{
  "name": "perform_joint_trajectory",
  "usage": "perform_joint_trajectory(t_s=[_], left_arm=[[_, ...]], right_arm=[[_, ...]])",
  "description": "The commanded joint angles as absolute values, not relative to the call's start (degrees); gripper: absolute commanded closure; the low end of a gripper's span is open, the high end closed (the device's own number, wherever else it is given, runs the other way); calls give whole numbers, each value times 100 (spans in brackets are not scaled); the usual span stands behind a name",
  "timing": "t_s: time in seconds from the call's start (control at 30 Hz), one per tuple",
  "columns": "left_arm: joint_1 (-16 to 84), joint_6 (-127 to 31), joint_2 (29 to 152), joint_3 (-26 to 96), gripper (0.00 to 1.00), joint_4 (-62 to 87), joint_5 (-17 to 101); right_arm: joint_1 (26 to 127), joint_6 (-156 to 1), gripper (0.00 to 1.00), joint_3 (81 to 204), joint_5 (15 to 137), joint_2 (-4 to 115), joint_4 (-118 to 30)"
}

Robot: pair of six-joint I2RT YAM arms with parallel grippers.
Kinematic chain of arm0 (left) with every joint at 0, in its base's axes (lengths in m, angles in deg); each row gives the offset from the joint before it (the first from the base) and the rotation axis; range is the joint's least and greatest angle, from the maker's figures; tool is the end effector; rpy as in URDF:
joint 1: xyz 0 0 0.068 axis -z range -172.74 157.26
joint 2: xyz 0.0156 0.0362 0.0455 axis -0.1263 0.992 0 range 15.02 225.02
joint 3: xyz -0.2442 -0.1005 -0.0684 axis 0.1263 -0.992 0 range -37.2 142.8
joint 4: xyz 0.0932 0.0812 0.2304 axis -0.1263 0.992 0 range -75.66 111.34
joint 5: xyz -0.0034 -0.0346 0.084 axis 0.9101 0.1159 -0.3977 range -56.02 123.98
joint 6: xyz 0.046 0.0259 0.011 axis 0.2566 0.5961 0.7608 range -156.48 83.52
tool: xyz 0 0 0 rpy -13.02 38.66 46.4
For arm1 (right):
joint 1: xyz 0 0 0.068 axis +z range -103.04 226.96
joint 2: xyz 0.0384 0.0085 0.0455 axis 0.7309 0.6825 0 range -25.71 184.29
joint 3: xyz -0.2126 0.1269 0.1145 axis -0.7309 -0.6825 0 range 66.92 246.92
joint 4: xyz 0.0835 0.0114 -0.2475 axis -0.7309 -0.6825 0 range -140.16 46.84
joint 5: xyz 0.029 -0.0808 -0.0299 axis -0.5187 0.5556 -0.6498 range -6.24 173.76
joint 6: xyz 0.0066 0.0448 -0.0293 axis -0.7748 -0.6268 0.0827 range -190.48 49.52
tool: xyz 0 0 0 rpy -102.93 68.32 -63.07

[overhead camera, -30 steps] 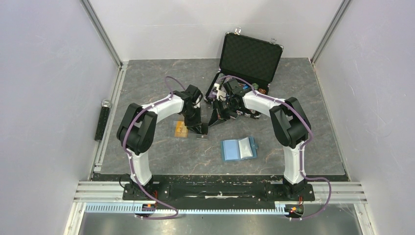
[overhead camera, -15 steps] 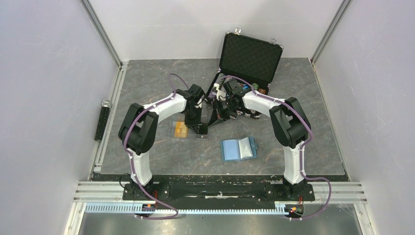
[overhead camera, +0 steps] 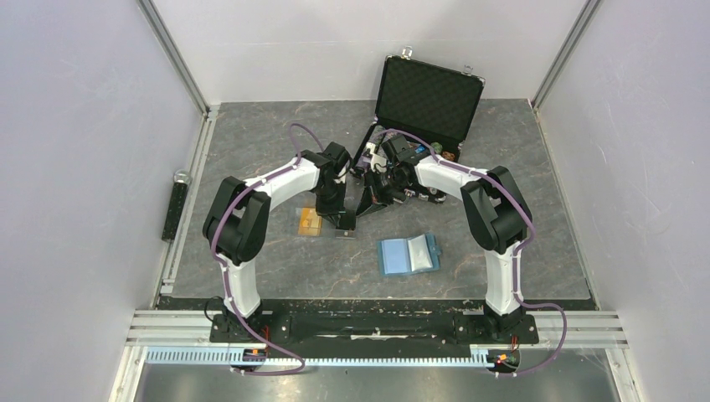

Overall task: Put the credit cards into the card holder
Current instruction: Pick up the credit card from the storage box.

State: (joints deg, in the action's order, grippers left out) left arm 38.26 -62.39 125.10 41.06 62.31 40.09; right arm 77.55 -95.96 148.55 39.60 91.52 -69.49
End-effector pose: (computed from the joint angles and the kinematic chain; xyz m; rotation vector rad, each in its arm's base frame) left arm 0.3151 -0.1938 0.1755 0.1487 3.0201 -0.2705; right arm 0.3505 0.2359 0.1665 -0.4050 2.7616 1.3203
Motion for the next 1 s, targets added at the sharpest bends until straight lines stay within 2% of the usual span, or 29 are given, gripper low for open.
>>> perform_joint_trajectory(t_s=[0.0, 0.13, 0.53, 0.7, 0.97], left_arm=[[3872, -6213, 12264, 4364, 92, 5971, 4191], [3873, -6105, 12400, 4426, 86, 6056, 4242], [3946, -5804, 12781, 4605, 87, 6353, 3968], [4054, -5698, 12958, 4834, 89, 6512, 3867], [4083, -5818, 12699, 4893, 98, 6475, 3774]], right_arm=[[7816, -9520, 99, 14919, 3964, 9259, -6887], [7814, -9509, 99, 14901, 3950, 9263, -6888], [7812, -9500, 99, 14901, 3910, 9274, -6887], [7816, -9497, 99, 14893, 3902, 9266, -6885], [7816, -9488, 99, 14885, 3902, 9250, -6886]])
